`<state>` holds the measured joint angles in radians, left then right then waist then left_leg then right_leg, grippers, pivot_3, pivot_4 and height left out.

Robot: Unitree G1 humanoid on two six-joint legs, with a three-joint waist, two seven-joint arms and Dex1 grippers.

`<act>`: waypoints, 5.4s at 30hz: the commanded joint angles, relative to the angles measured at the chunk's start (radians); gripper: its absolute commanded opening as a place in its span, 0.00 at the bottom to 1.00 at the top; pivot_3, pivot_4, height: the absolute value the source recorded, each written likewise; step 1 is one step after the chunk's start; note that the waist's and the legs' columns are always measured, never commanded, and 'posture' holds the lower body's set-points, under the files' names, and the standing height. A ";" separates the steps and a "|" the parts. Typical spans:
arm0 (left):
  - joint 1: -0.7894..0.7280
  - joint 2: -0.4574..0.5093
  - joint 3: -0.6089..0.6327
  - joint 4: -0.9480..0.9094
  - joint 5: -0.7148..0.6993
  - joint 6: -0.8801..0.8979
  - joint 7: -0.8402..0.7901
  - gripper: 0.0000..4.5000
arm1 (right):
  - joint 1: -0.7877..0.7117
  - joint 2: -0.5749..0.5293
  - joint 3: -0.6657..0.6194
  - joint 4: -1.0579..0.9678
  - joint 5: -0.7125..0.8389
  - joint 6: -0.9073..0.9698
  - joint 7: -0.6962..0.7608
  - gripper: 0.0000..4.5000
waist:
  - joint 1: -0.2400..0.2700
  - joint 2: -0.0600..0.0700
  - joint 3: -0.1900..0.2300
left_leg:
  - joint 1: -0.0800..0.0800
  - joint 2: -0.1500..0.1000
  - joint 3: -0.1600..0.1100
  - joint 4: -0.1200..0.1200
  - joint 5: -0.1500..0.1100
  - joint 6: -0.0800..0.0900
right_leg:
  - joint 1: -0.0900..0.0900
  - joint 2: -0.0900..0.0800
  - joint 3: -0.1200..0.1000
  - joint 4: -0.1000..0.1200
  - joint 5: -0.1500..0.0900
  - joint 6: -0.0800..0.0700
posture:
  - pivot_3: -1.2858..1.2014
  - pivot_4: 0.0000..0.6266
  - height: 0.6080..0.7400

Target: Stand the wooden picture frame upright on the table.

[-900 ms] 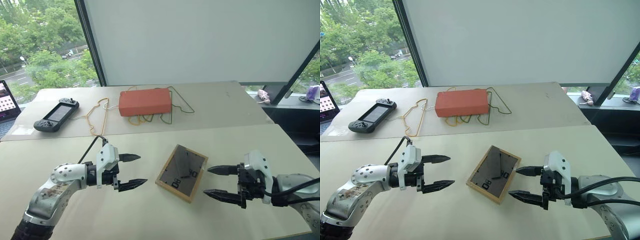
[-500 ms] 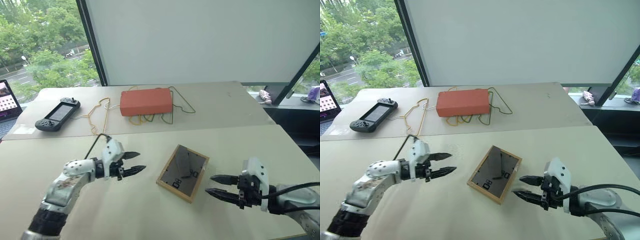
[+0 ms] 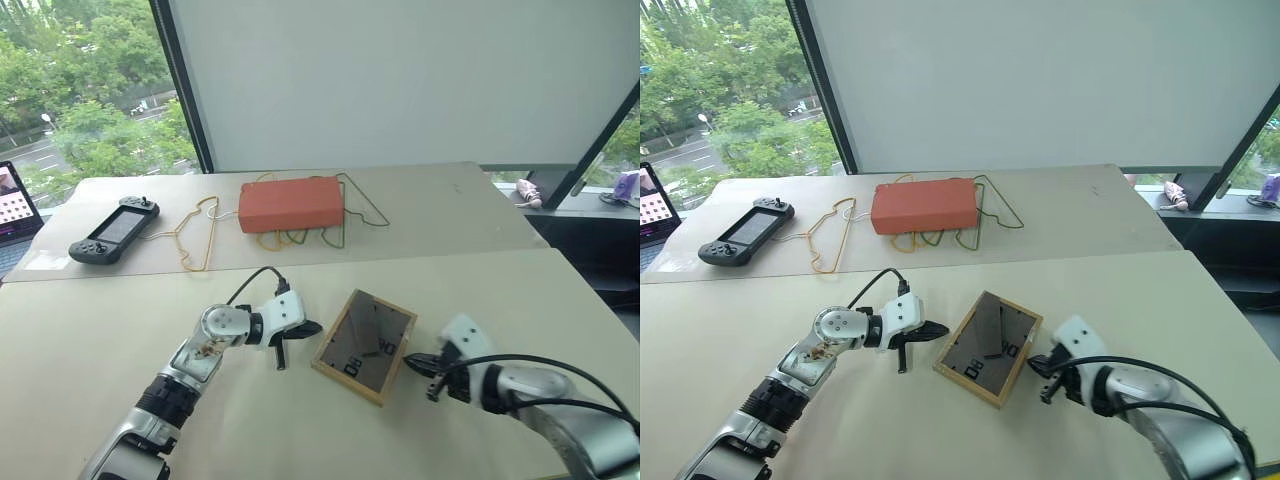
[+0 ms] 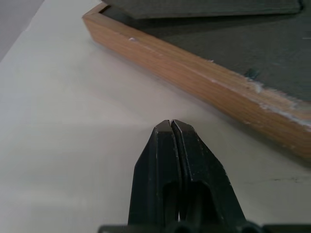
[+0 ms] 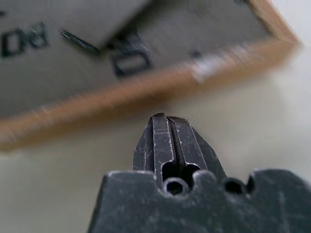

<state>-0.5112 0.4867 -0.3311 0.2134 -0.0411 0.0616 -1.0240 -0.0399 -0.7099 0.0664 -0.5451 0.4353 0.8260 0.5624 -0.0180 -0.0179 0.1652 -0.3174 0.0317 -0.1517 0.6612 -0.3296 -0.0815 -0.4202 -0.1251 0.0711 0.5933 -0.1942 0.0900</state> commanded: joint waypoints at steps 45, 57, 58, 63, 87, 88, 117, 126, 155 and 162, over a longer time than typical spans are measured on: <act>0.208 0.335 0.260 0.242 0.558 -1.286 0.465 0.49 | -0.121 -0.075 0.115 0.116 -0.098 -0.139 0.321 0.00 | -0.003 0.001 0.000 | 0.001 0.001 0.000 -0.001 0.000 0.001 | -0.001 0.000 0.000 -0.002 0.002 -0.001 | 0.52 0.24 1.00; 0.089 0.208 0.126 0.336 0.748 -1.428 0.724 0.88 | -0.287 0.056 0.164 0.131 -0.024 0.086 0.258 0.00 | 0.004 0.002 -0.001 | 0.000 0.000 0.000 -0.001 0.001 -0.001 | -0.001 0.000 -0.001 0.000 0.003 0.001 | 0.52 0.24 1.00; 0.086 0.208 0.117 0.338 0.762 -1.437 0.736 0.88 | -0.287 0.058 0.166 0.132 -0.025 0.089 0.253 0.00 | 0.003 0.002 -0.001 | 0.000 0.000 0.000 -0.001 0.001 -0.001 | -0.001 0.000 -0.001 0.000 0.003 0.001 | 0.52 0.24 1.00; 0.068 0.210 0.085 0.358 0.789 -1.438 0.783 0.88 | -0.285 0.065 0.165 0.119 -0.024 0.101 0.236 0.00 | 0.002 0.002 -0.001 | 0.000 0.000 0.000 -0.001 0.001 -0.001 | -0.002 0.000 -0.001 0.000 0.003 0.001 | 0.52 0.24 1.00; 0.036 0.225 -0.010 0.353 0.840 -1.387 0.889 0.26 | -0.323 -0.058 0.033 0.202 -0.033 0.096 0.218 0.00 | 0.006 0.002 -0.001 | 0.001 0.000 0.000 -0.001 0.001 -0.002 | -0.001 0.000 -0.001 0.000 0.003 0.002 | 0.52 0.24 1.00; 0.037 0.226 -0.012 0.351 0.842 -1.387 0.895 0.26 | -0.351 -0.084 0.005 0.250 -0.039 0.082 0.222 0.00 | 0.005 0.002 -0.001 | 0.001 0.000 0.000 0.000 0.001 -0.002 | -0.001 -0.001 -0.001 0.000 0.003 0.002 | 0.52 0.24 1.00; 0.058 0.241 -0.050 0.294 0.869 -1.355 0.971 0.26 | -0.866 0.305 0.246 0.810 0.067 0.243 0.472 0.99 | -0.028 0.005 -0.002 | 0.000 0.000 -0.002 -0.001 0.002 -0.003 | -0.003 -0.001 -0.002 0.002 0.004 0.002 | 0.52 0.24 1.00; 0.064 0.240 -0.058 0.288 0.859 -1.341 0.965 0.26 | -0.830 0.301 0.111 0.558 0.224 0.386 0.455 0.99 | -0.025 0.005 -0.002 | -0.002 0.000 -0.003 -0.001 0.003 -0.005 | -0.004 -0.001 -0.002 0.003 0.004 0.002 | 0.52 0.24 1.00; 0.066 0.258 -0.069 0.263 0.786 -1.316 0.935 0.26 | 0.059 -0.191 0.050 0.190 -0.692 -1.223 0.187 0.99 | -0.029 0.005 -0.002 | 0.000 0.000 0.003 -0.001 0.000 -0.001 | 0.000 -0.002 0.000 0.002 0.000 0.009 | 0.52 0.24 1.00; 0.056 0.254 -0.072 0.263 0.737 -1.316 0.900 0.26 | -0.068 -0.028 0.150 0.220 -0.958 -1.348 0.005 0.99 | -0.028 0.004 -0.002 | 0.001 0.000 0.004 -0.001 0.003 -0.005 | 0.000 -0.002 0.001 0.001 0.003 0.003 | 0.52 0.24 1.00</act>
<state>-0.4570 0.7295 -0.3907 0.4652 0.7028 -1.2622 -0.0954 -0.0777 -0.7514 0.2109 -0.3107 -0.4808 -0.4906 0.6087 -0.0456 -0.0138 0.1628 -0.3156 0.0319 -0.1478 0.6605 -0.3264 -0.0869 -0.4199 -0.1272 0.0717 0.5946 -0.1910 0.0931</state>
